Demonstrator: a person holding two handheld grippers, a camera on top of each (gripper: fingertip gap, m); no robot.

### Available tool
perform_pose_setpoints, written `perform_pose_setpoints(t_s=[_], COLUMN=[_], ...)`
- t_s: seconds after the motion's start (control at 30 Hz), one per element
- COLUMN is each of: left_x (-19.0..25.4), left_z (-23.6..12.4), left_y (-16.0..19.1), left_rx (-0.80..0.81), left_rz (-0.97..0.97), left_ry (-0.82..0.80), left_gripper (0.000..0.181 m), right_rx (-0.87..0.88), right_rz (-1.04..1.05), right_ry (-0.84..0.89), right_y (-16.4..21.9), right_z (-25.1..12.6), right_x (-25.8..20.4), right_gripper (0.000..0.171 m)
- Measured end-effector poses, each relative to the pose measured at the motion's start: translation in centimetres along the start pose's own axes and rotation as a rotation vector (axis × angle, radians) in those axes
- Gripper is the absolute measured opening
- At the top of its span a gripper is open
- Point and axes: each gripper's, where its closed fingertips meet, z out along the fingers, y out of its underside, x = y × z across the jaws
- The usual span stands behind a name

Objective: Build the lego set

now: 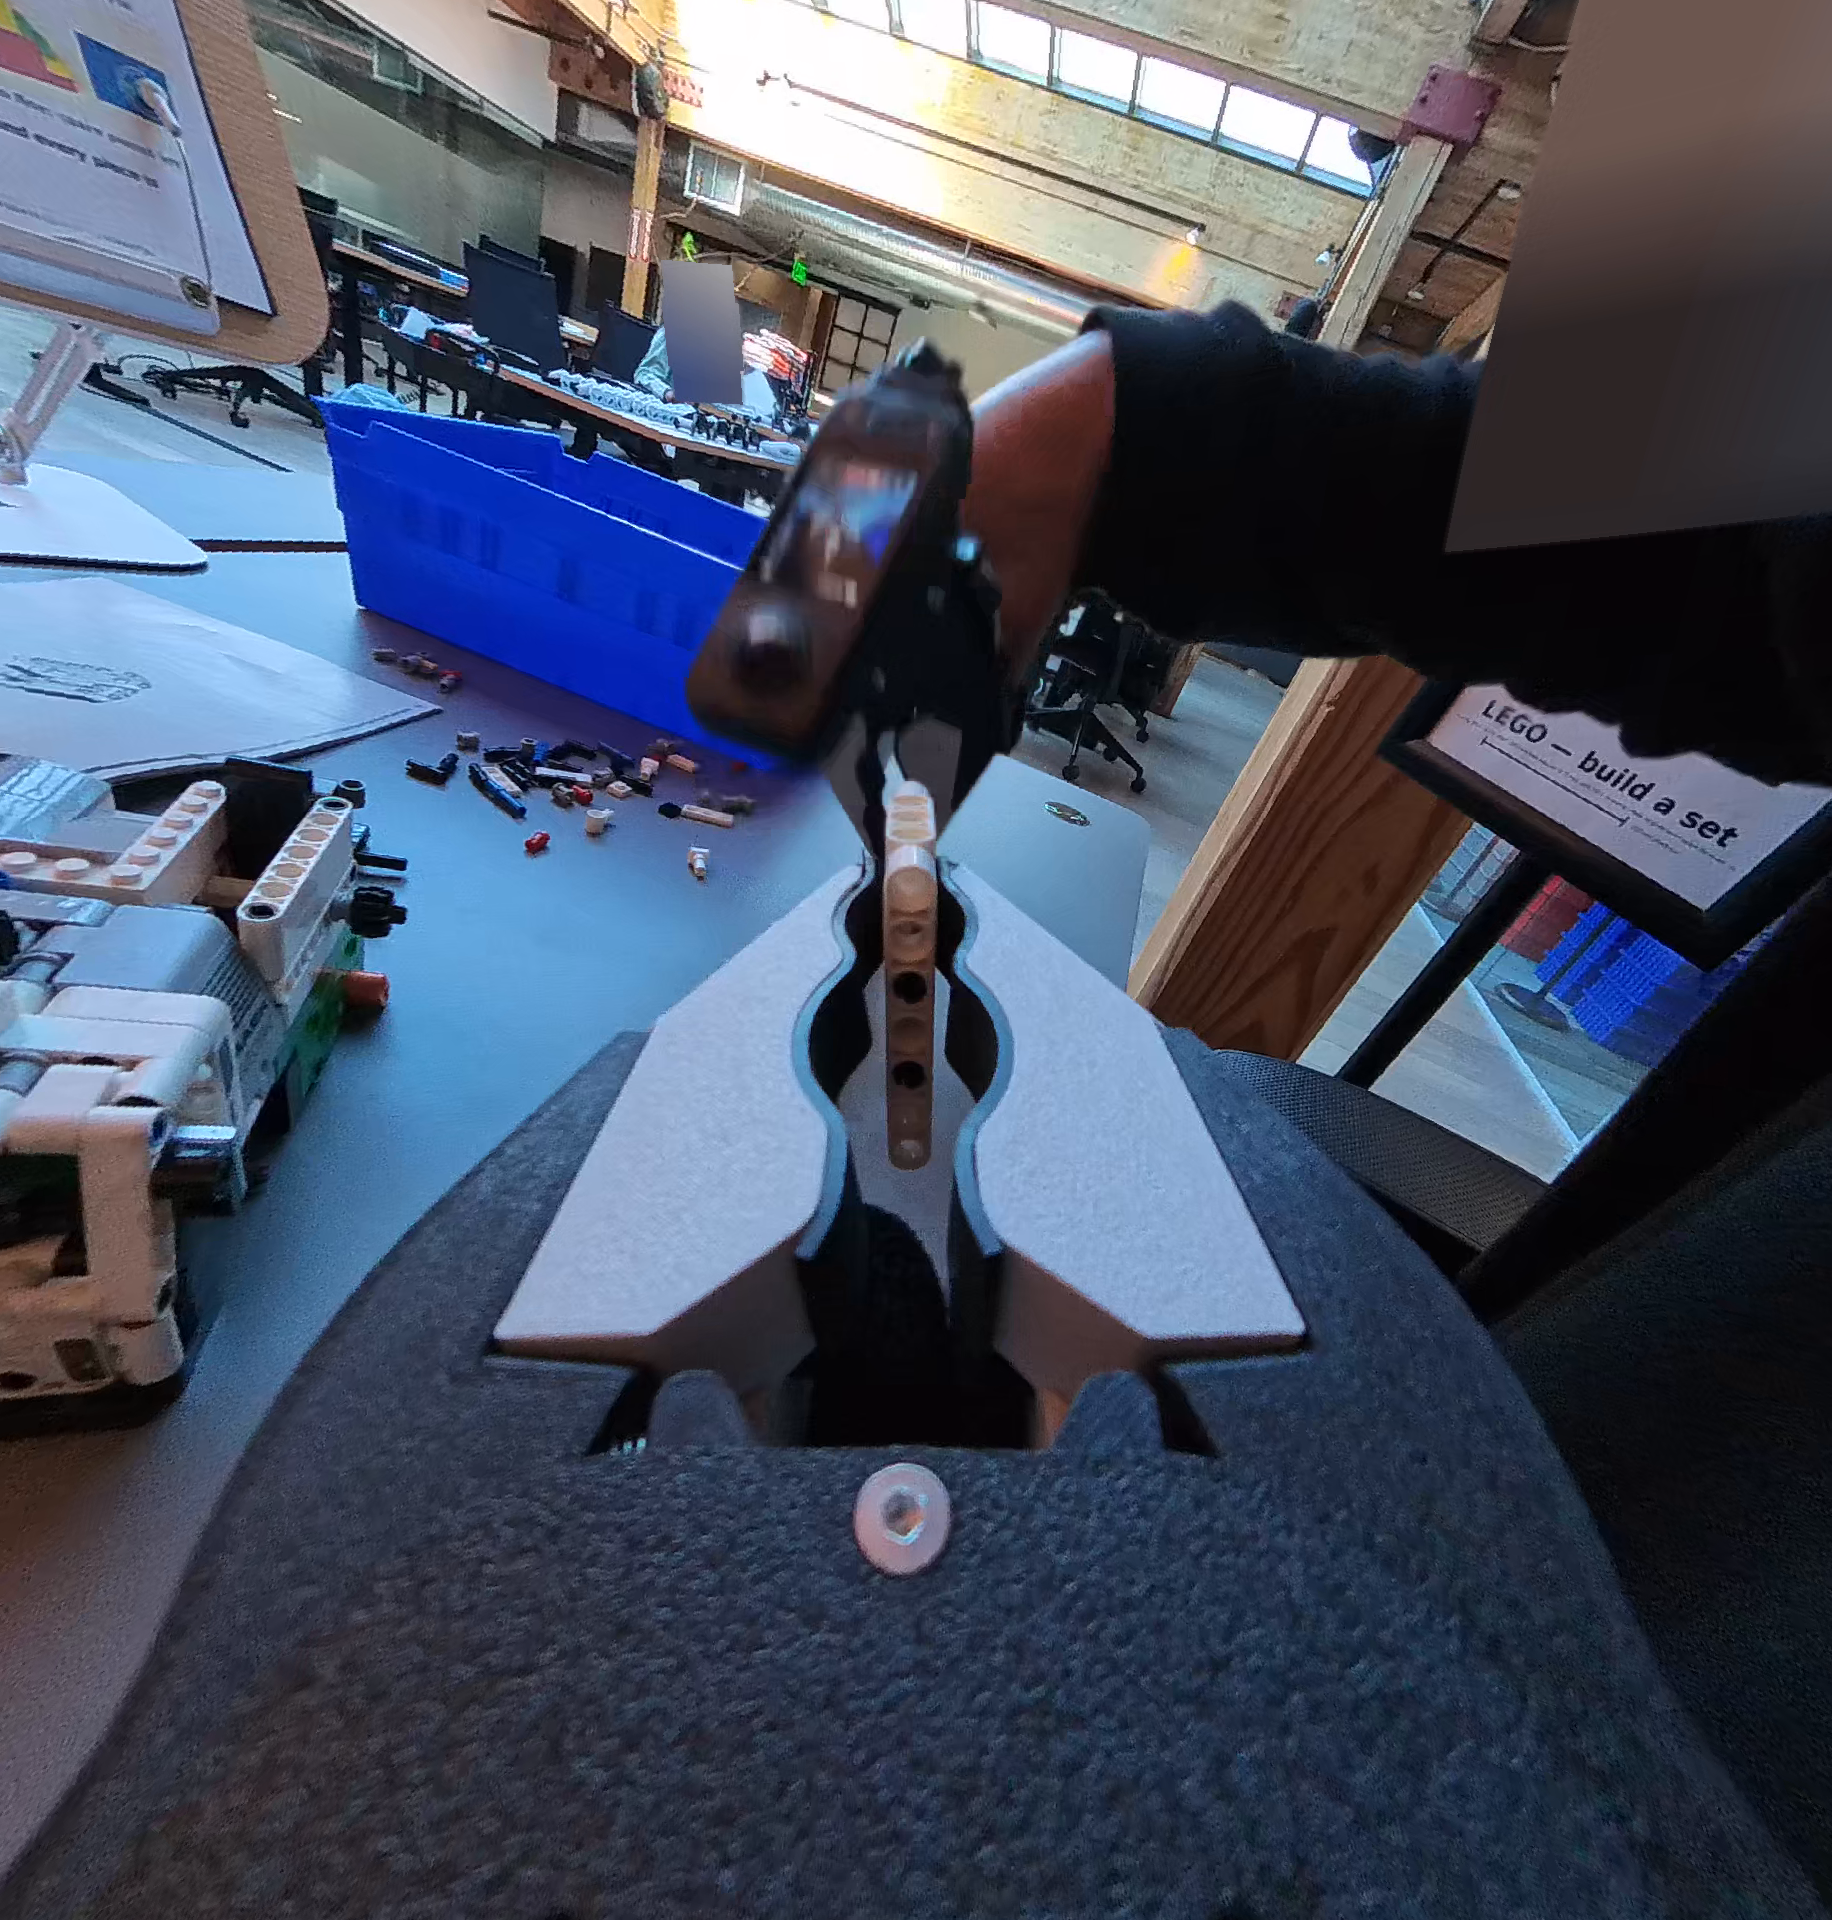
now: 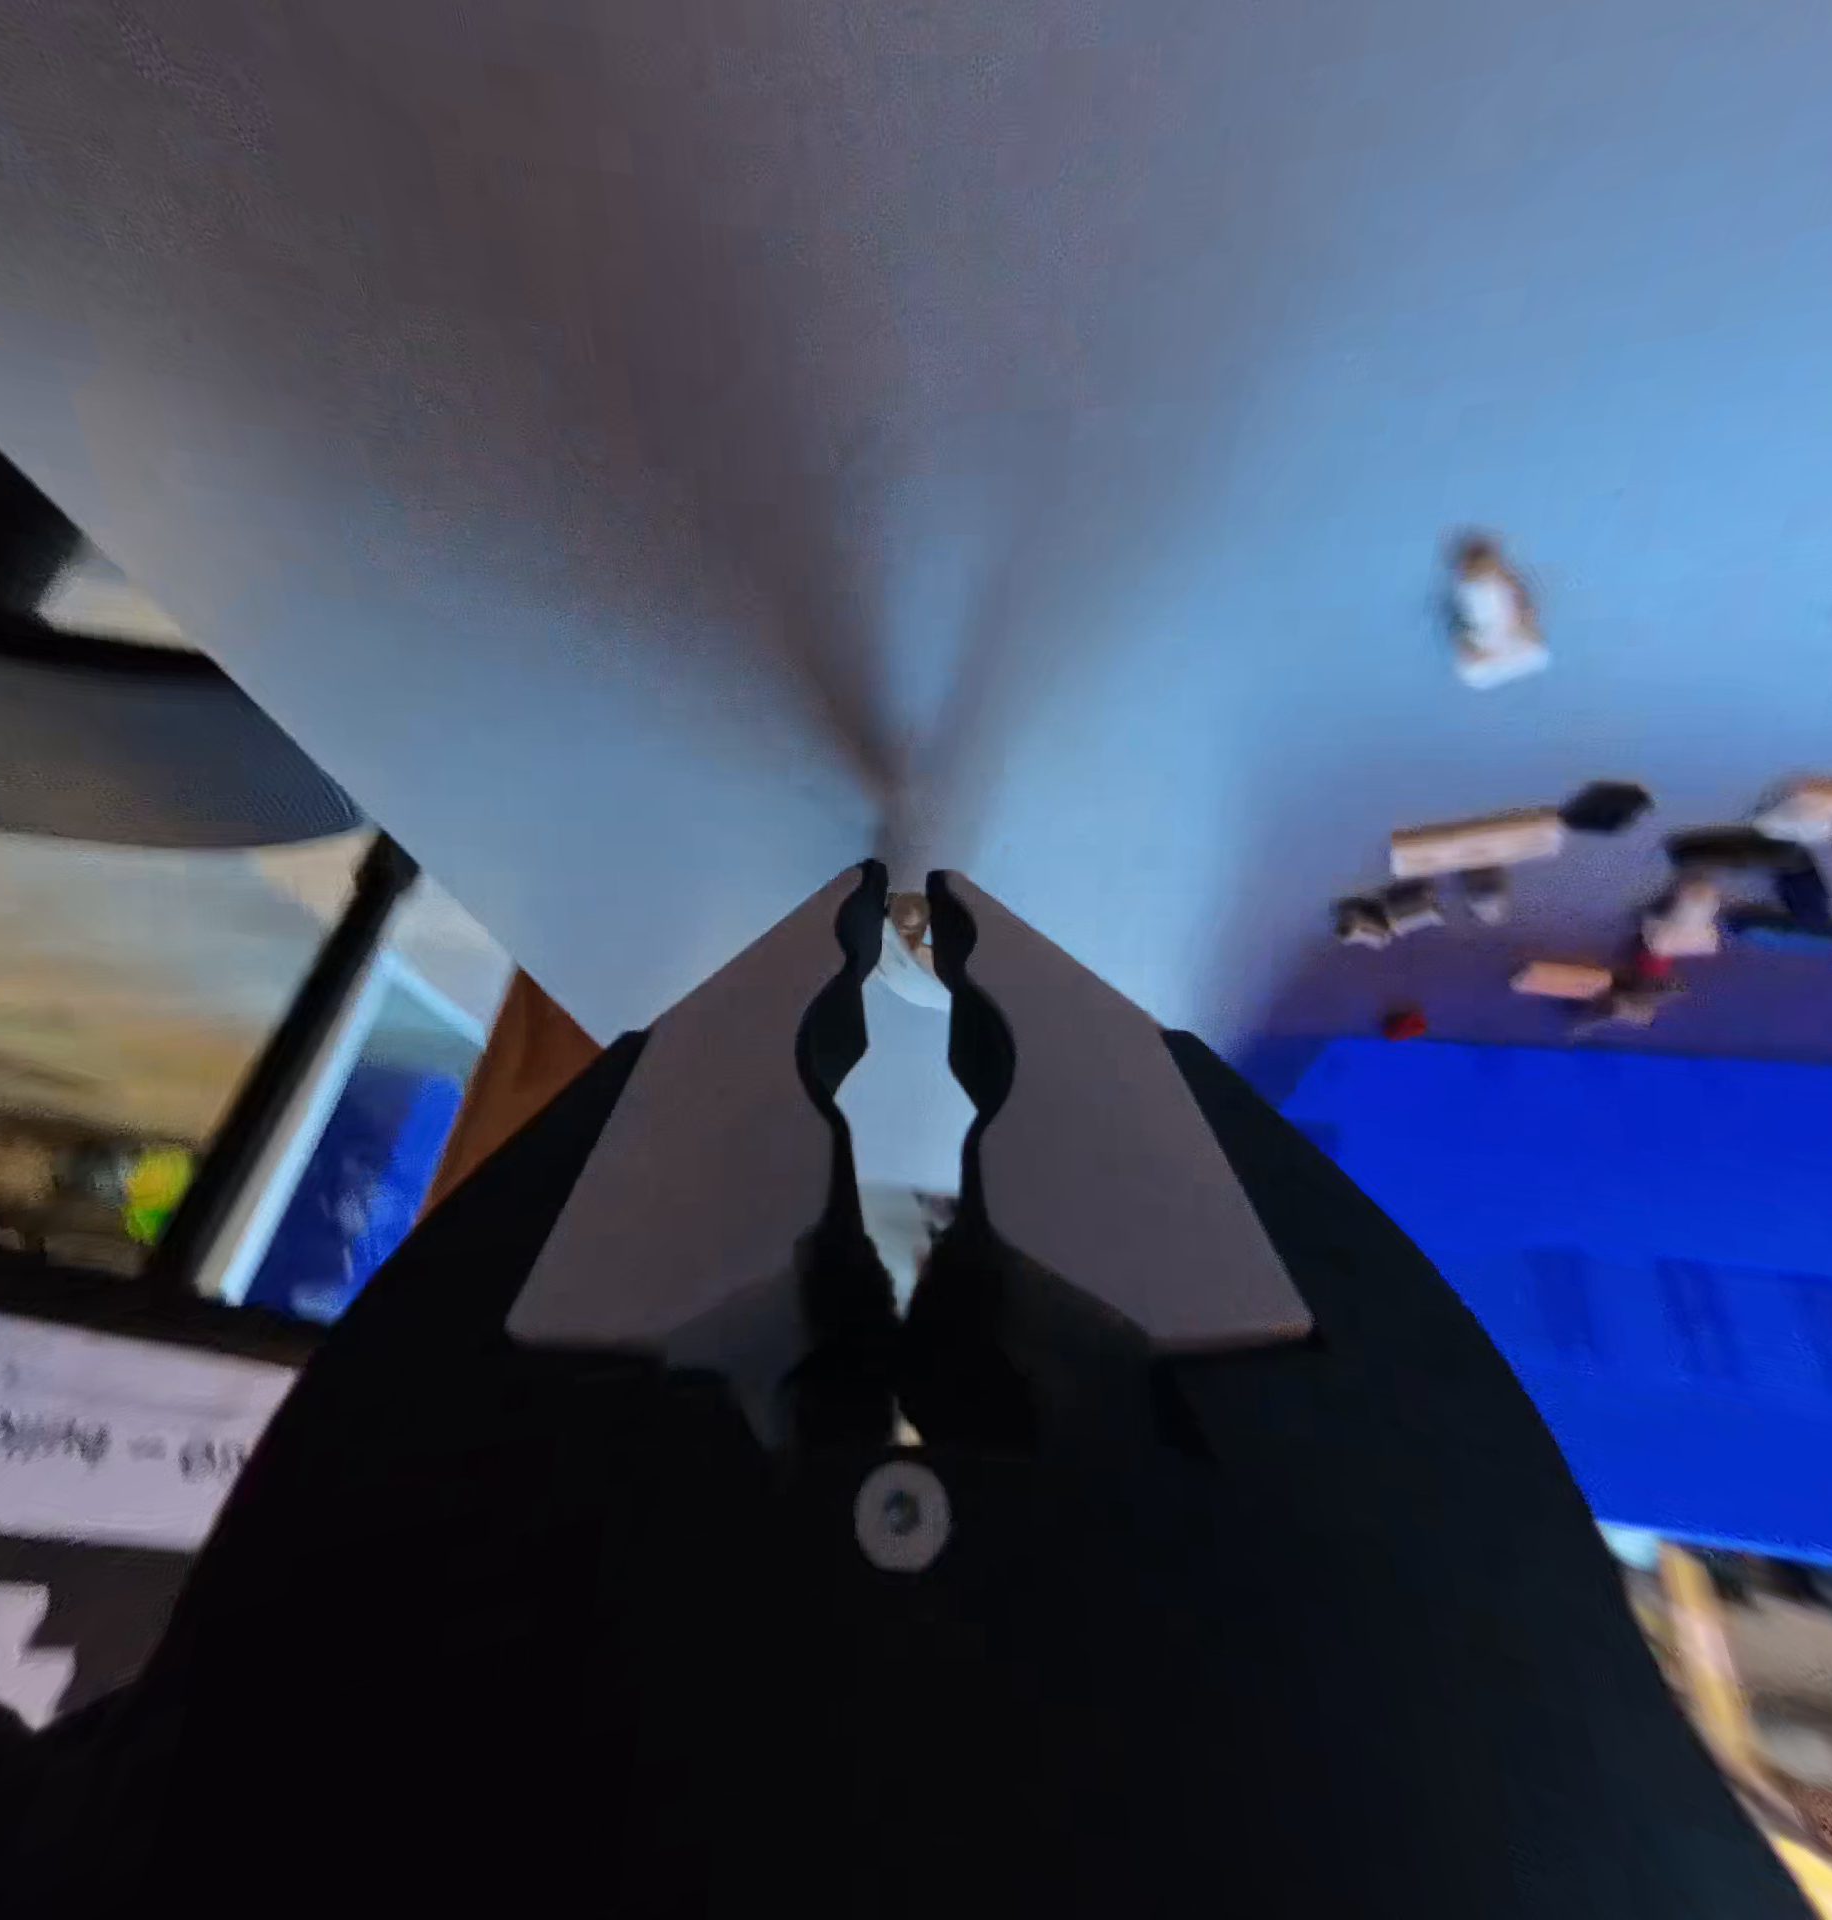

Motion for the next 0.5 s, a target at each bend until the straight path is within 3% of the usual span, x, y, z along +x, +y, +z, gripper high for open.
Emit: perform_pose_setpoints(t_s=[0.17, 0.27, 0.33, 0.43, 0.5], left_x=[0.3, 0.5, 0.7, 0.7, 0.5], left_z=[0.4, 0.8, 1.1, 1.7, 1.9], left_y=[0.2, 0.3, 0.3, 0.1, 0.1], left_rx=[-0.016, -0.026, -0.031, -0.043, -0.057], left_rz=[-0.018, -0.040, -0.048, -0.045, -0.035], left_ry=[0.022, 0.041, 0.053, 0.063, 0.062], left_gripper=[0.006, 0.006, 0.006, 0.006, 0.006], right_rx=[0.638, 0.973, 1.091, 1.238, 1.301], right_rz=[0.489, 0.692, 0.746, 0.817, 0.890], right_ry=[0.078, 0.077, 0.136, 0.096, 0.103], right_y=[0.6, 0.4, -0.7, -3.0, -3.7], right_z=[-5.1, -5.7, -5.1, -4.6, -4.5], right_x=[2.3, 0.7, -0.3, -2.4, -2.8], right_gripper=[0.017, 0.021, 0.024, 0.024, 0.033])
